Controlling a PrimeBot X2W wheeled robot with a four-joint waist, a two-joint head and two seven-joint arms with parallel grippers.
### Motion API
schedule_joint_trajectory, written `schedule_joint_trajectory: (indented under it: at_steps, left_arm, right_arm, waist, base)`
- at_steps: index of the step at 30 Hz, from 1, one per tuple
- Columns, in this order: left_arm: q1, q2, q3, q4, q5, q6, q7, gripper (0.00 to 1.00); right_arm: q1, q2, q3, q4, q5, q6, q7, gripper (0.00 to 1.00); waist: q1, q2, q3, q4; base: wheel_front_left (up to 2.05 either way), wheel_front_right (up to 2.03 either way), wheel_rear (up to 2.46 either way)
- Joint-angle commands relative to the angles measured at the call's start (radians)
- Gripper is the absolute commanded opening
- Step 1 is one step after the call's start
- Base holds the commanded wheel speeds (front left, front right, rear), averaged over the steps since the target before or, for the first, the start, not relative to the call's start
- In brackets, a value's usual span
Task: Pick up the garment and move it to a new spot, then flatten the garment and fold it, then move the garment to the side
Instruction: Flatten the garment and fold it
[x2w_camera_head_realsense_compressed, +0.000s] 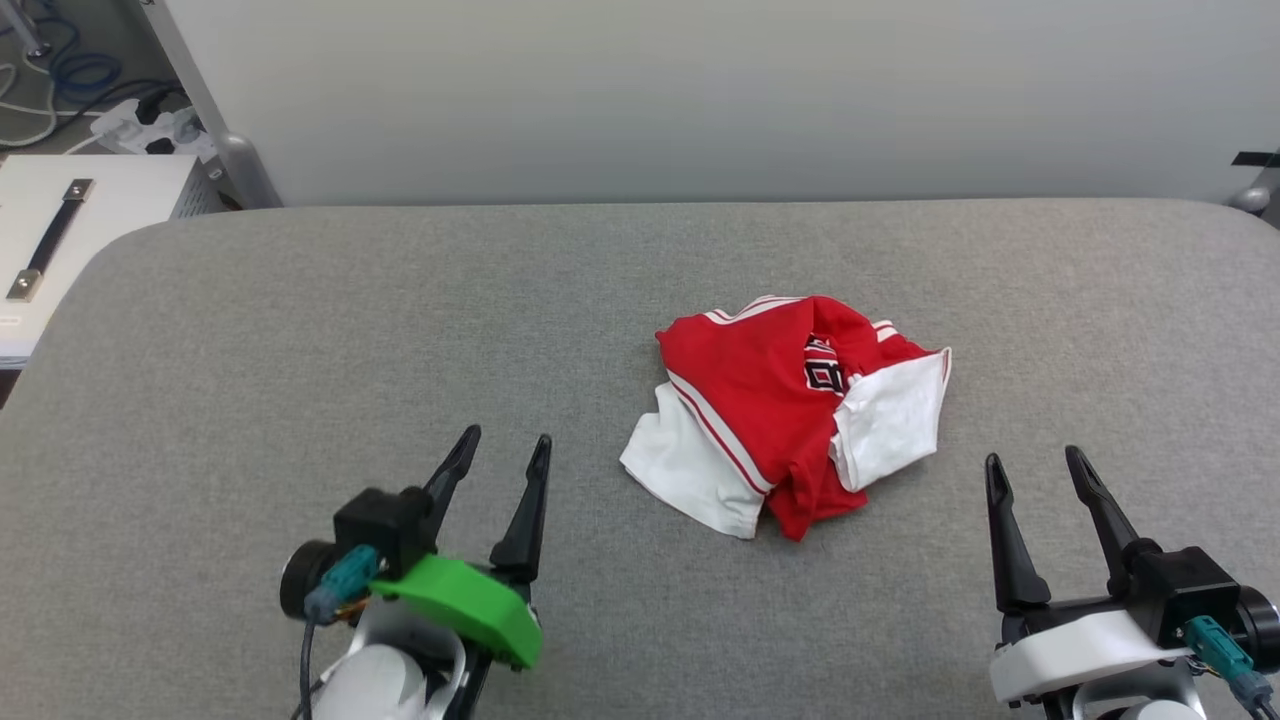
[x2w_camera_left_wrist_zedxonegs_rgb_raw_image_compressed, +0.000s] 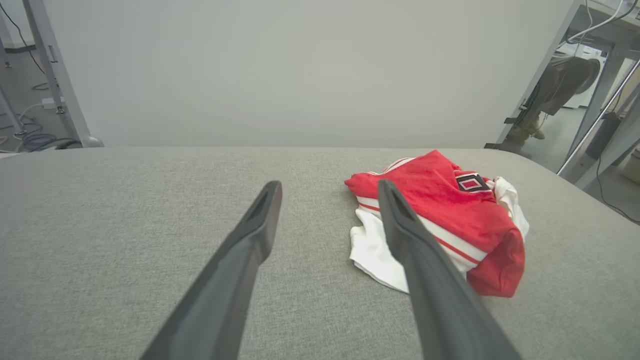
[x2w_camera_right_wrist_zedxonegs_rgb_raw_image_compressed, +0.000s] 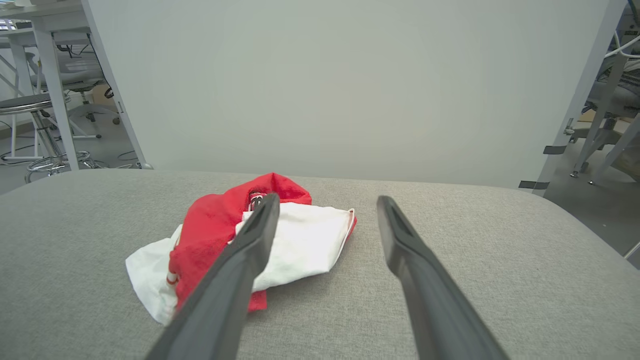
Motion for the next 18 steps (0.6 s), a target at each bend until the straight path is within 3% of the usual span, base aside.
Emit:
schedule_joint_trajectory:
  at_steps: [1,11,18]
  left_arm:
    - [-0.052,0.0,-0.004,0.013,-0.013,-0.001,0.049,1.0]
    - [-0.239,0.012,-0.082,0.047,-0.066,0.014,0.605,1.0]
    - [-0.347,0.02,-0.098,0.06,-0.05,0.06,0.795,1.0]
  right_arm:
    - [-0.007,-0.001,0.001,-0.005,0.0,-0.001,-0.005,1.0]
    - [-0.051,-0.001,0.021,-0.014,-0.002,-0.001,-0.005,1.0]
    - [-0.081,-0.001,0.04,-0.015,0.007,-0.001,-0.005,1.0]
  waist:
    - [0.0,0.0,0.029,-0.02]
    - [0.0,0.0,0.139,-0.077]
    - [0.0,0.0,0.201,-0.126]
  base:
    - [0.0,0.0,0.0]
    - [0.0,0.0,0.0]
    - [0.0,0.0,0.0]
